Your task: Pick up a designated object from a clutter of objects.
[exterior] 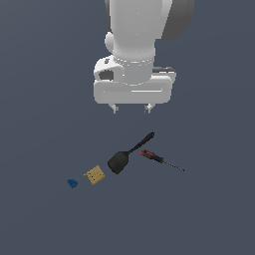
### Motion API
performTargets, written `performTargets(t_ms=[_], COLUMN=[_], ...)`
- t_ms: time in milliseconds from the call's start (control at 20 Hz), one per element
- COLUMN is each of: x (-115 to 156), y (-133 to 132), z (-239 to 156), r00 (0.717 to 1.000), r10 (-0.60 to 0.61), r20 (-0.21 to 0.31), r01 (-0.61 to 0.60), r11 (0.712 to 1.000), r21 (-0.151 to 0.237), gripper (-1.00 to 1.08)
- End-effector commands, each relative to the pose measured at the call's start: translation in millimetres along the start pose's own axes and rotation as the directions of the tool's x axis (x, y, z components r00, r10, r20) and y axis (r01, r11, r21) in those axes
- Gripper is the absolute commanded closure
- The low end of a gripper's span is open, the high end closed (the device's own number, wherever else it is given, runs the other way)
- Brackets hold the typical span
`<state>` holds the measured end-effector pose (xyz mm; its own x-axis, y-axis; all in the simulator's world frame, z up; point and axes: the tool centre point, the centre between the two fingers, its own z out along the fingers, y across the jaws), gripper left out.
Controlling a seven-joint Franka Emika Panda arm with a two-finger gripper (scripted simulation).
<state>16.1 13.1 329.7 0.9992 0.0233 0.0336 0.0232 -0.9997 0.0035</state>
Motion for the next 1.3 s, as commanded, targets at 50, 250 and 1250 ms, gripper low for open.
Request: performTargets(t_ms=[50, 250, 1250], x=[0, -1, 14], y=[0, -8, -4], z=[0, 2, 26], r00=[1.000, 1.000, 0.994], r10=[0.000, 0.007, 0.106], r20=[0.000, 0.010, 0.027], r01=[0.000, -0.007, -0.107], r11=[1.000, 1.000, 0.994], r21=[0.001, 0.014, 0.037], gripper=[-0.92, -0.92, -0.92])
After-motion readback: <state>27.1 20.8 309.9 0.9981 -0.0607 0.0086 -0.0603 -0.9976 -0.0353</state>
